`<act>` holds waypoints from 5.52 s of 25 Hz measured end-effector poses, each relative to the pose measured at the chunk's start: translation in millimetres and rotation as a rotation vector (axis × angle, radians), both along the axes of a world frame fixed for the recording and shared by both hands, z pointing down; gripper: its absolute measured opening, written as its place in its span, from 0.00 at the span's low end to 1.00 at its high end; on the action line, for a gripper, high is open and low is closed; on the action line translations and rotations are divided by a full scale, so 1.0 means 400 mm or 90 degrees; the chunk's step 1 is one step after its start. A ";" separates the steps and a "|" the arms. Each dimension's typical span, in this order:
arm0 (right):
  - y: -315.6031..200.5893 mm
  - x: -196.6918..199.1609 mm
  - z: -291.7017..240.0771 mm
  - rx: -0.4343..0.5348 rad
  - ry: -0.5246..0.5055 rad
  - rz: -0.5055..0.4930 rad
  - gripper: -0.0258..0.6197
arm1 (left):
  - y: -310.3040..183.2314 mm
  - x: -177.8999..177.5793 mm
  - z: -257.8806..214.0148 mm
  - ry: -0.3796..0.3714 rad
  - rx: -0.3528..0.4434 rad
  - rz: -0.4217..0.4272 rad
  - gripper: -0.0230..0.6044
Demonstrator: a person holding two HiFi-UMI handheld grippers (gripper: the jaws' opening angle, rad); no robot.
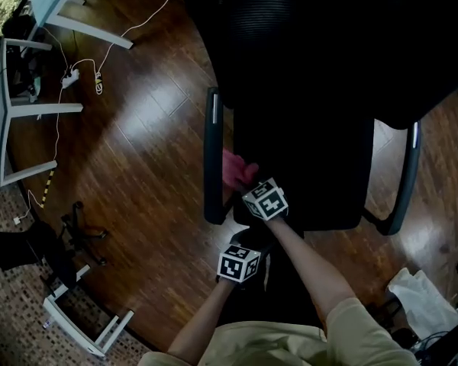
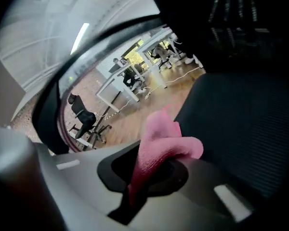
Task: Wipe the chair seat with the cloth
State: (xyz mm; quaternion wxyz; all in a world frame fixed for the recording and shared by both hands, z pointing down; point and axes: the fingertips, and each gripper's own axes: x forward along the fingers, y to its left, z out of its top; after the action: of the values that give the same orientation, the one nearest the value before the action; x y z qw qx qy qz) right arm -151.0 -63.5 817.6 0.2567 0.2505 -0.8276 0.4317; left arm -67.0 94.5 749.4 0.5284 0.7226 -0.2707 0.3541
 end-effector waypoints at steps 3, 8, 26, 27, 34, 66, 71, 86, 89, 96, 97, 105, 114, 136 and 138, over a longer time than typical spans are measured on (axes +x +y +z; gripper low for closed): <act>0.000 -0.008 0.065 -0.005 0.054 0.006 0.06 | 0.012 -0.014 0.015 -0.007 -0.006 -0.008 0.45; 0.078 0.324 0.101 0.013 0.109 0.127 0.06 | 0.014 0.030 0.002 0.017 -0.008 -0.024 0.45; 0.133 0.239 0.027 -0.053 0.066 0.133 0.06 | 0.065 -0.012 0.002 -0.005 -0.012 -0.057 0.45; 0.140 0.140 0.022 -0.059 0.031 0.098 0.06 | 0.063 -0.037 0.001 -0.014 -0.011 -0.064 0.45; 0.161 0.006 0.081 -0.004 0.074 0.035 0.06 | 0.064 -0.125 0.006 -0.037 -0.005 -0.093 0.45; 0.189 0.099 0.105 -0.017 0.116 -0.033 0.06 | 0.049 -0.090 -0.030 -0.027 0.010 -0.059 0.43; 0.253 0.505 0.118 0.006 0.308 0.082 0.06 | 0.073 -0.047 -0.018 -0.005 -0.013 -0.071 0.43; 0.297 0.482 0.051 -0.023 0.175 0.163 0.06 | 0.072 -0.026 -0.034 0.008 -0.023 -0.054 0.43; 0.296 0.169 0.009 -0.016 0.017 -0.011 0.06 | 0.078 -0.057 -0.040 -0.002 -0.027 -0.077 0.43; 0.310 0.033 0.095 -0.012 0.057 -0.045 0.06 | 0.099 -0.150 -0.014 -0.042 -0.026 -0.074 0.40; 0.304 0.100 0.104 -0.013 0.089 -0.007 0.06 | 0.097 -0.153 -0.014 -0.042 -0.024 -0.071 0.41; 0.411 0.818 0.126 -0.058 0.375 0.246 0.06 | 0.085 -0.033 -0.020 0.002 -0.022 -0.039 0.41; 0.391 0.756 0.093 -0.076 0.243 0.293 0.06 | 0.089 -0.031 -0.048 0.033 -0.028 -0.055 0.46; 0.518 0.554 0.175 -0.120 0.172 0.044 0.06 | 0.105 -0.132 -0.002 0.003 -0.057 -0.090 0.48; 0.539 0.711 0.177 -0.143 0.227 0.148 0.06 | 0.100 -0.098 -0.005 0.016 -0.057 -0.070 0.47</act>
State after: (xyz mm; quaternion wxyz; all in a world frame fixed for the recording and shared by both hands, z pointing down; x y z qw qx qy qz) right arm 133.3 152.1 888.5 0.3735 0.3865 -0.6817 0.4964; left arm -106.1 134.3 747.5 0.5823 0.6868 -0.2869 0.3271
